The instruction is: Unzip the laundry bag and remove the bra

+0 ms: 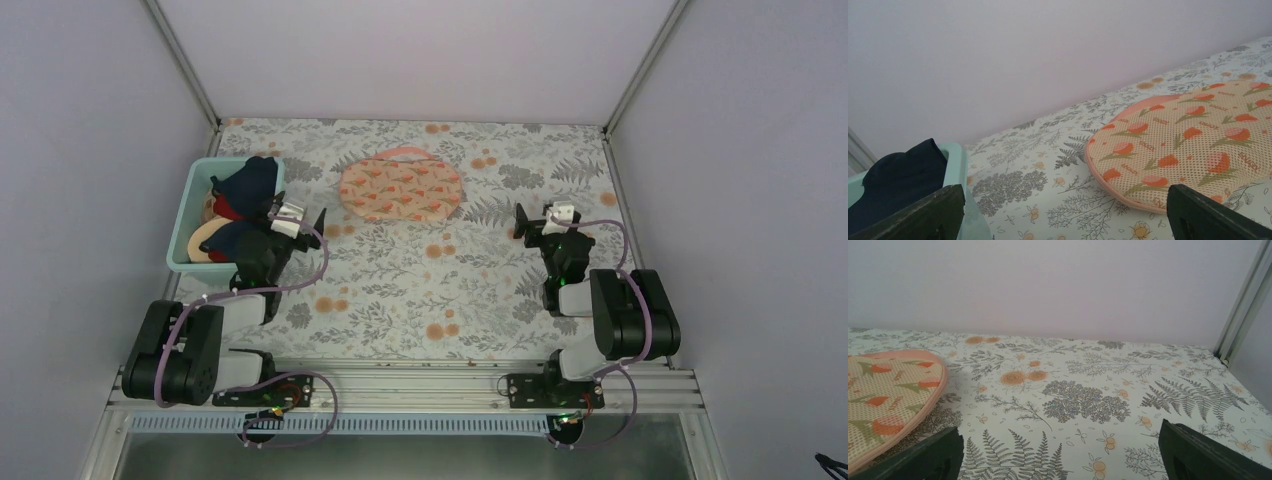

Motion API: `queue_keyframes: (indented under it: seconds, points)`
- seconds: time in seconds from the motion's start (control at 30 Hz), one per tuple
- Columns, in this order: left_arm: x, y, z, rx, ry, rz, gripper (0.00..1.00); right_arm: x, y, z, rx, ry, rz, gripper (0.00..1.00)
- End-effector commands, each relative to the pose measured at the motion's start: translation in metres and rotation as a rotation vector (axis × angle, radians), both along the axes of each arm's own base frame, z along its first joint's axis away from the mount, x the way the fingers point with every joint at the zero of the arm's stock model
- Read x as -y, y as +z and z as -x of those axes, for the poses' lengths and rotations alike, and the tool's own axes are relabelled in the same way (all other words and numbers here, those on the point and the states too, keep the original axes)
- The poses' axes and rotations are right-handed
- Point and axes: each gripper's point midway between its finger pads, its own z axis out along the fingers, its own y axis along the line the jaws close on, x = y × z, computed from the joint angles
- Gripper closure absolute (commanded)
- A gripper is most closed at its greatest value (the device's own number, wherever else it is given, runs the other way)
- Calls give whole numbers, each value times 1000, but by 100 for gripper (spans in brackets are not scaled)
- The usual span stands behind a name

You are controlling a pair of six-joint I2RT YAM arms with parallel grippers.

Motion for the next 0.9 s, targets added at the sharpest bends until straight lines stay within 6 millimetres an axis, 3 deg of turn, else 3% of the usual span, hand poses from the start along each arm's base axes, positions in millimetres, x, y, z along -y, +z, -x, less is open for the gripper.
queue_keyframes:
  seconds: [0.0, 0.27, 0.37, 0.43, 0.47, 0.53, 0.67, 0.77, 0.87]
  points:
    - [-2, -20, 1, -72, 7, -2, 0, 5, 9, -6, 24, -7, -11, 0]
    - [12, -16, -2, -94, -77, -41, 0, 9, 12, -10, 22, -9, -27, 0]
    - [26, -8, -11, -161, -161, -60, 0, 11, 23, -30, -59, -22, -43, 0]
    - [37, -8, -14, -258, -233, -67, 0, 7, 21, -46, -237, -17, -136, 0]
    - [42, 1, -17, -271, -265, -70, 0, -3, 35, -55, -249, 37, -176, 0]
    - [55, 17, -16, -306, -357, -77, 0, -31, 41, -59, -359, 159, -289, 0]
    - [73, 64, -8, -301, -495, -96, 0, -87, 23, -57, -596, 266, -424, 4]
    - [78, 82, -1, -309, -533, -131, 0, -131, 10, -55, -718, 346, -492, 6]
    - [83, 90, 9, -328, -557, -187, 0, -159, -6, -54, -813, 386, -560, 8]
